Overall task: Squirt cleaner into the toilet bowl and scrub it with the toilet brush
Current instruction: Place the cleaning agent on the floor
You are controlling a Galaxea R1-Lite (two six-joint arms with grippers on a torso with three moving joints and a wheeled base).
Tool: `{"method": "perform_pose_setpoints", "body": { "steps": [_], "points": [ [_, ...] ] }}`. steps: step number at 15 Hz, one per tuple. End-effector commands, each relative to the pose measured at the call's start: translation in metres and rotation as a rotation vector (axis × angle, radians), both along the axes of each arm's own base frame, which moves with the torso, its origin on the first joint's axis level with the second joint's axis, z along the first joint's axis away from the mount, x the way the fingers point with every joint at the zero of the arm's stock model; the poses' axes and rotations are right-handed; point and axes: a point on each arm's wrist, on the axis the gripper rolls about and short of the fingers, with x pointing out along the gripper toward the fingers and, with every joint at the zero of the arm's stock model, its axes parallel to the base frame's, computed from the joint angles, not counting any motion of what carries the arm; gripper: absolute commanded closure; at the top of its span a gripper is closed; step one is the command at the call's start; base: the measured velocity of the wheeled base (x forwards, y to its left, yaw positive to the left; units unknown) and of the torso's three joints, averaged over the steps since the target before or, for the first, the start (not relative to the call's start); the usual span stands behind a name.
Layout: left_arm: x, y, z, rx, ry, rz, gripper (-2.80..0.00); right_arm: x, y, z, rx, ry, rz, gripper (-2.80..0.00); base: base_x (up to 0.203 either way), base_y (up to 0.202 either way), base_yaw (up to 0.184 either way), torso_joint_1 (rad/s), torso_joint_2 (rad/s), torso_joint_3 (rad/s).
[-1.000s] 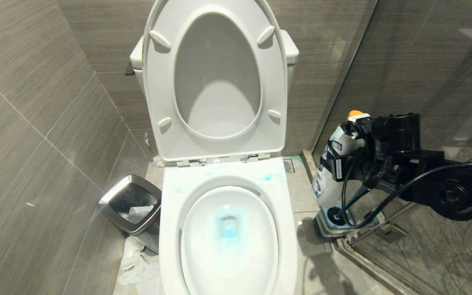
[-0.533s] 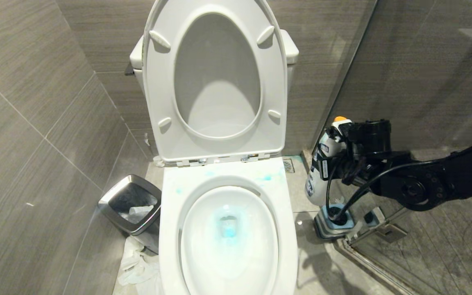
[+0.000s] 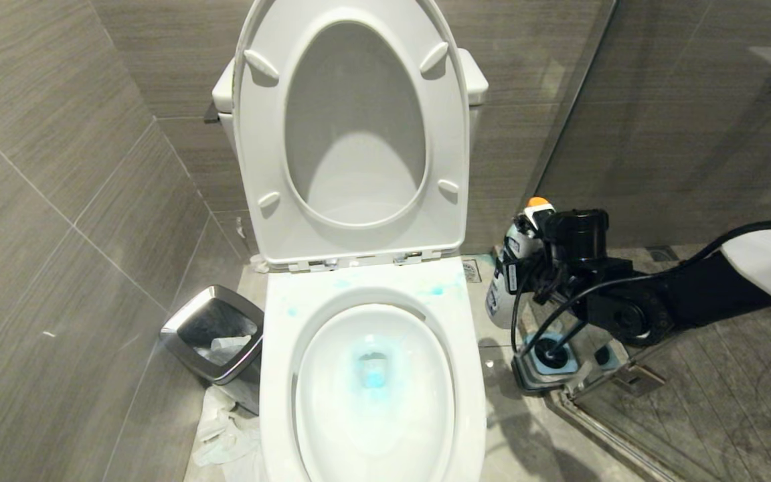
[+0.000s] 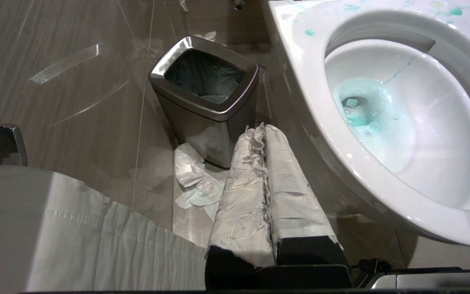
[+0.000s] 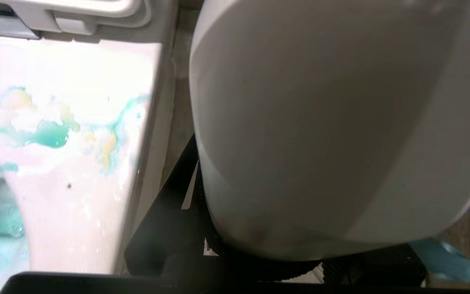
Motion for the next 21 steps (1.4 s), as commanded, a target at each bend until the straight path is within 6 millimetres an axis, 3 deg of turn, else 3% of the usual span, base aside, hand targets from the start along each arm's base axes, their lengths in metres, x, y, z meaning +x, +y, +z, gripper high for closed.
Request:
{"method": "perform_pose_setpoints", "body": {
  "steps": [1, 11, 15, 21],
  "points": [
    [0.000, 0.000, 0.000, 0.000, 0.002, -0.001, 0.00, 0.009, 0.004, -0.022, -0.015, 0.032, -0.001, 0.00, 0.000, 0.000, 0.000, 0.000, 0.00, 0.000],
    [0.000, 0.000, 0.000, 0.002, 0.003, -0.001, 0.00, 0.045, 0.006, -0.025, -0.013, -0.033, -0.017, 0.00, 0.000, 0.000, 0.000, 0.001, 0.00, -0.167],
    [0.000, 0.000, 0.000, 0.002, 0.003, 0.001, 0.00, 0.056, -0.006, -0.018, -0.012, -0.084, -0.041, 0.00, 0.000, 0.000, 0.000, 0.003, 0.00, -0.192],
    [0.000, 0.000, 0.000, 0.003, 0.003, 0.001, 0.00, 0.063, -0.010, -0.031, -0.016, -0.081, -0.010, 0.00, 0.000, 0.000, 0.000, 0.004, 0.00, -0.200]
  ]
}}
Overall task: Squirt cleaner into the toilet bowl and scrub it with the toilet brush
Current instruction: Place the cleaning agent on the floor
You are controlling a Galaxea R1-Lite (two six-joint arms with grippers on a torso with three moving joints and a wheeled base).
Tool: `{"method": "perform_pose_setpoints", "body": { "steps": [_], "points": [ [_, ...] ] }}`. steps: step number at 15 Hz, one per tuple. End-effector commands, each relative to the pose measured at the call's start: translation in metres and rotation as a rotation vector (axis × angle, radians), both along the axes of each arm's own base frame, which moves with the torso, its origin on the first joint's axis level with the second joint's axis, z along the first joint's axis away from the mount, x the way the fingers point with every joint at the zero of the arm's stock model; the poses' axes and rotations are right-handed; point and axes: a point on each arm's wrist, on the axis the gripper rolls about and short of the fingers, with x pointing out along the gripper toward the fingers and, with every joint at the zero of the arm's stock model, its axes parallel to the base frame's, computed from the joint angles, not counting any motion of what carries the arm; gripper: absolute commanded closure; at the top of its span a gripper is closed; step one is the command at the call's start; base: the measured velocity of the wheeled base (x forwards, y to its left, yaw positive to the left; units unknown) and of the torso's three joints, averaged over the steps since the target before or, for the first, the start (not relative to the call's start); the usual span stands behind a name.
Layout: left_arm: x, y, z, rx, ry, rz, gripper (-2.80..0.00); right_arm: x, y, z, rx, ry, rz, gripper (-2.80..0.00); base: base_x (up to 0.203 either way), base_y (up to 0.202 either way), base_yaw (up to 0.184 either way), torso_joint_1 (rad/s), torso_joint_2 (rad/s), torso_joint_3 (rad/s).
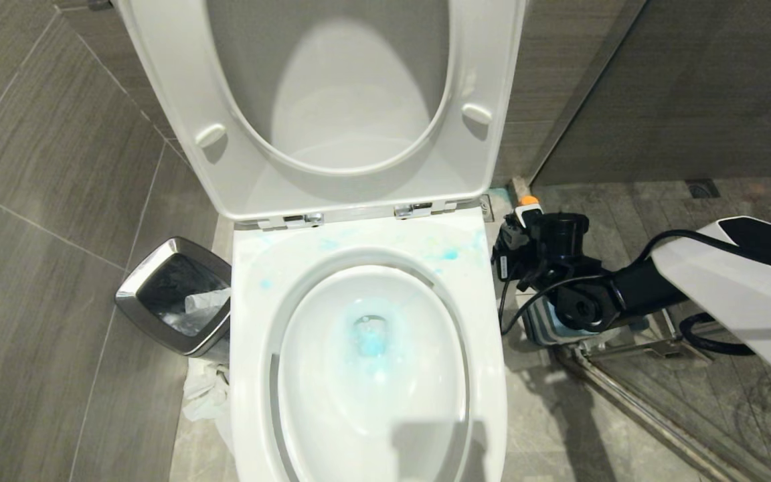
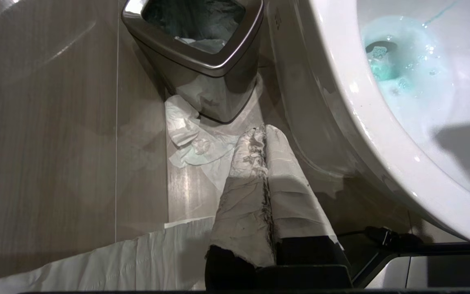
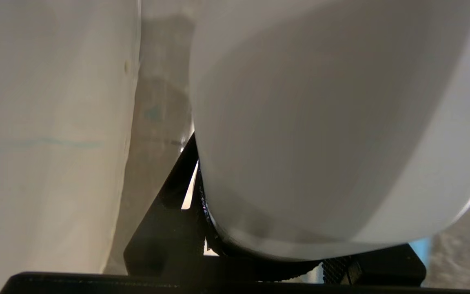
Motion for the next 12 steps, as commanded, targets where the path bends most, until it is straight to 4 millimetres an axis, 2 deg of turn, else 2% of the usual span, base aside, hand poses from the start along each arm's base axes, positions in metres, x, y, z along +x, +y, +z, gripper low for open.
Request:
{"method": "perform_pose_setpoints", "body": {
  "steps": [1, 6, 12],
  "points": [
    [0.000, 0.000, 0.000, 0.000, 0.002, 0.001, 0.00, 0.003, -0.003, -0.006, -0.011, 0.006, 0.000, 0.00, 0.000, 0.000, 0.000, 0.002, 0.00, -0.203],
    [0.000, 0.000, 0.000, 0.002, 0.001, 0.001, 0.00, 0.015, -0.007, -0.009, -0.024, -0.053, 0.050, 0.00, 0.000, 0.000, 0.000, 0.003, 0.00, -0.197],
    [0.000, 0.000, 0.000, 0.002, 0.001, 0.001, 0.00, 0.027, -0.008, 0.001, -0.029, -0.146, 0.108, 0.00, 0.000, 0.000, 0.000, 0.001, 0.00, -0.194]
  ]
}}
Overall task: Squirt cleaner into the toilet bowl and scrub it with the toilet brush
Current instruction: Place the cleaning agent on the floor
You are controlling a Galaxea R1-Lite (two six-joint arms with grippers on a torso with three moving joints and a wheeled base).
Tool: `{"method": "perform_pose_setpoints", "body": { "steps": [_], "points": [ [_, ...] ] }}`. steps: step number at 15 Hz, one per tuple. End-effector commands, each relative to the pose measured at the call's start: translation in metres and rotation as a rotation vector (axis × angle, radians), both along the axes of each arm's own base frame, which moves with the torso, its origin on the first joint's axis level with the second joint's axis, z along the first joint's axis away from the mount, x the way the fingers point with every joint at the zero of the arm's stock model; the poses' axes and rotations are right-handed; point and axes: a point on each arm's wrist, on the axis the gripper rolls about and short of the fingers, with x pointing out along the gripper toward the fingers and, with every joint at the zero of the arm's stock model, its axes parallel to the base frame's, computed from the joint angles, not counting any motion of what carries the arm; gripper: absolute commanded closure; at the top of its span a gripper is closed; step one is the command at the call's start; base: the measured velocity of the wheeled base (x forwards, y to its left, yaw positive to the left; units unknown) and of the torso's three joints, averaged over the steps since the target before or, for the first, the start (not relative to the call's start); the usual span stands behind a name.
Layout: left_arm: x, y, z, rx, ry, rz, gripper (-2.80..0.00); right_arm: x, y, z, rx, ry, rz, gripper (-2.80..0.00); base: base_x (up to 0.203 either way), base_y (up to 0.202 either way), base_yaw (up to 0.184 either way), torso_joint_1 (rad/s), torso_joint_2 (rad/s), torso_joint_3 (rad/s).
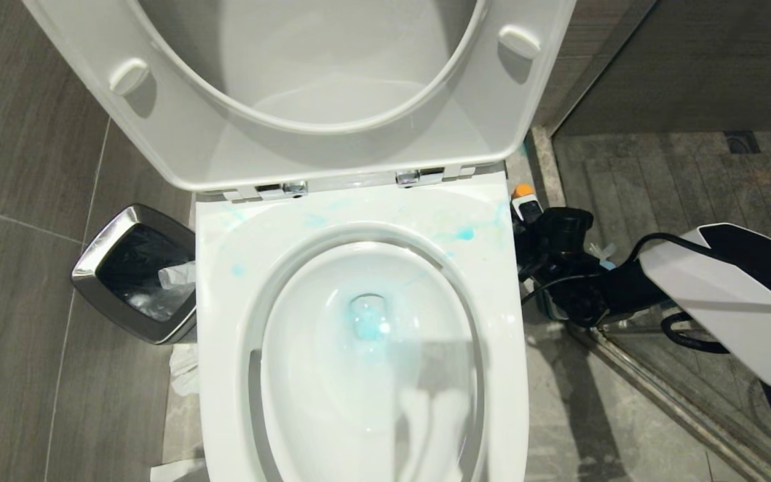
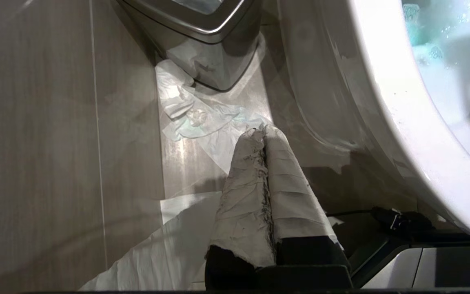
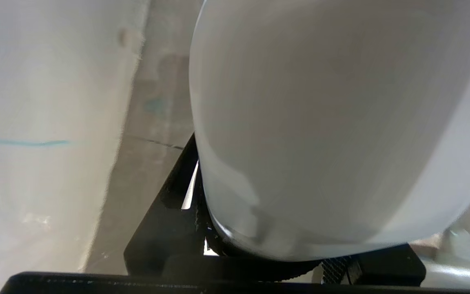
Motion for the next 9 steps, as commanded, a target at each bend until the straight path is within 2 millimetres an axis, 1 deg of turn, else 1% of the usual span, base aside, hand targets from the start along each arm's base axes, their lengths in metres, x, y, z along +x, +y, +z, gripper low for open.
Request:
{"method": "perform_pose_setpoints", "body": {
  "steps": [1, 3, 6, 9],
  "points": [
    [0.000, 0.000, 0.000, -0.004, 0.002, 0.000, 0.00, 0.005, -0.001, 0.002, 0.004, -0.024, 0.000, 0.00, 0.000, 0.000, 0.000, -0.003, 0.00, -0.170],
    [0.000, 0.000, 0.000, -0.005, 0.002, 0.000, 0.00, 0.007, 0.000, 0.012, 0.012, -0.054, 0.002, 0.00, 0.000, 0.000, 0.000, -0.002, 0.00, -0.076],
    [0.000, 0.000, 0.000, -0.005, 0.000, 0.000, 0.00, 0.003, -0.001, 0.027, 0.021, -0.088, 0.011, 0.00, 0.000, 0.000, 0.000, -0.001, 0.00, -0.009],
    [0.000, 0.000, 0.000, -0.005, 0.000, 0.000, 0.00, 0.003, 0.000, 0.028, 0.020, -0.089, 0.028, 0.00, 0.000, 0.000, 0.000, 0.000, 0.00, 0.000]
  ]
}}
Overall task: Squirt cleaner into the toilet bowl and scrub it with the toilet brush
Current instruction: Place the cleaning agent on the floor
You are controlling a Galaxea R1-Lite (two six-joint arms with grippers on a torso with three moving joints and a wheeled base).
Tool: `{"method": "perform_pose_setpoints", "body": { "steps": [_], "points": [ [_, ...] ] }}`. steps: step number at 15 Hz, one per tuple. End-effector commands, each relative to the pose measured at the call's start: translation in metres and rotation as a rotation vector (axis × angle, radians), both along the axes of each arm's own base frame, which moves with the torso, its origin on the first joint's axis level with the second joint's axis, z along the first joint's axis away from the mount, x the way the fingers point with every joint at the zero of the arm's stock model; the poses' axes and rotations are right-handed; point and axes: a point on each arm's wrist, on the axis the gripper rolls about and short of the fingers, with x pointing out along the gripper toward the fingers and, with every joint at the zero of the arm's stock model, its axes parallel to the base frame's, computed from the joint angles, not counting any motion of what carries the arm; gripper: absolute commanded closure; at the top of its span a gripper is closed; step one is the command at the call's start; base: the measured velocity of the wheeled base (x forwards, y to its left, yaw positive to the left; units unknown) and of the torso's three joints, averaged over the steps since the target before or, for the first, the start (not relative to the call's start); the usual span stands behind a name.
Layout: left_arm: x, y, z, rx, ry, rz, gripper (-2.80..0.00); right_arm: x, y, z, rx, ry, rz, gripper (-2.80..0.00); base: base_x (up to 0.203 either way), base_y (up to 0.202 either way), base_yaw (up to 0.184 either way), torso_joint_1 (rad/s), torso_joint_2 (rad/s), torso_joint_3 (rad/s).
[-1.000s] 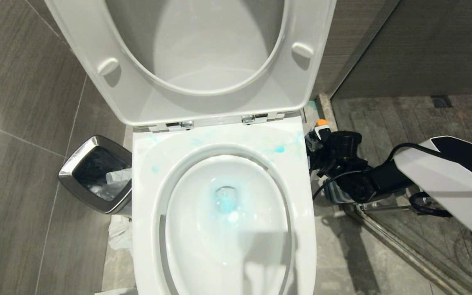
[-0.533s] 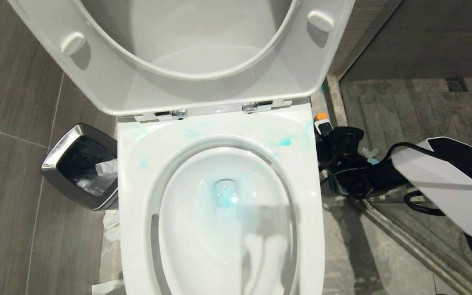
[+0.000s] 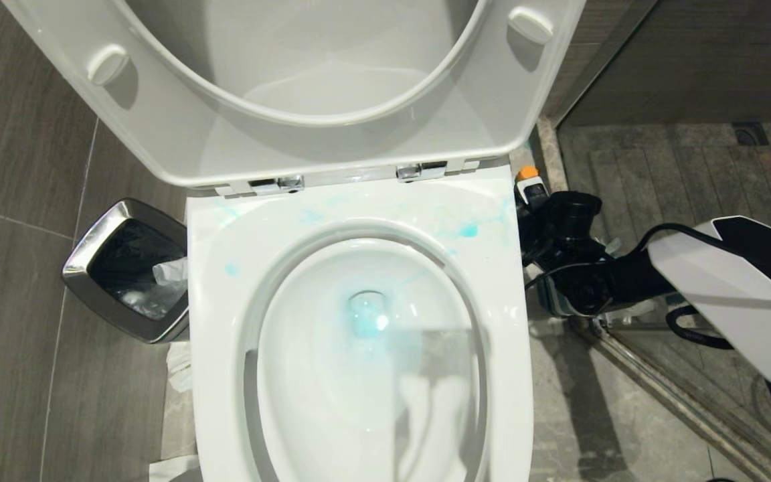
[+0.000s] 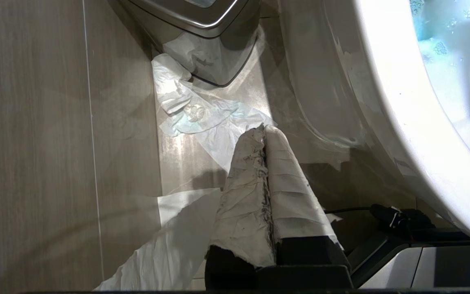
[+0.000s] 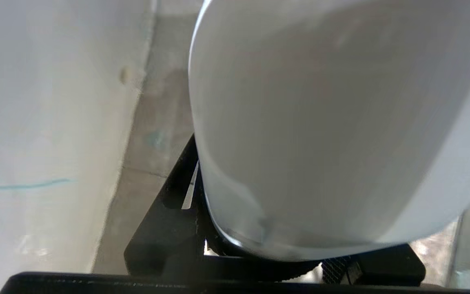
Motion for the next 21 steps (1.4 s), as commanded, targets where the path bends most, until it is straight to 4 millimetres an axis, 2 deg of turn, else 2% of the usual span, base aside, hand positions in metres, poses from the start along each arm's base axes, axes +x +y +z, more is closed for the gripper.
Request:
{"method": "perform_pose_setpoints", "body": {
  "steps": [1, 9, 21],
  "points": [
    [0.000, 0.000, 0.000, 0.000, 0.001, 0.000, 0.00, 0.000, 0.000, 0.002, 0.001, -0.009, -0.001, 0.00, 0.000, 0.000, 0.000, 0.000, 0.00, 0.000],
    [0.000, 0.000, 0.000, 0.000, 0.002, 0.000, 0.00, 0.000, 0.001, -0.001, -0.008, -0.055, 0.001, 0.00, 0.000, 0.000, 0.000, 0.000, 0.00, 0.000],
    [0.000, 0.000, 0.000, 0.000, 0.001, 0.000, 0.00, 0.005, 0.005, -0.020, -0.026, -0.050, 0.007, 0.00, 0.000, 0.000, 0.000, 0.000, 0.00, 0.000]
  ]
}}
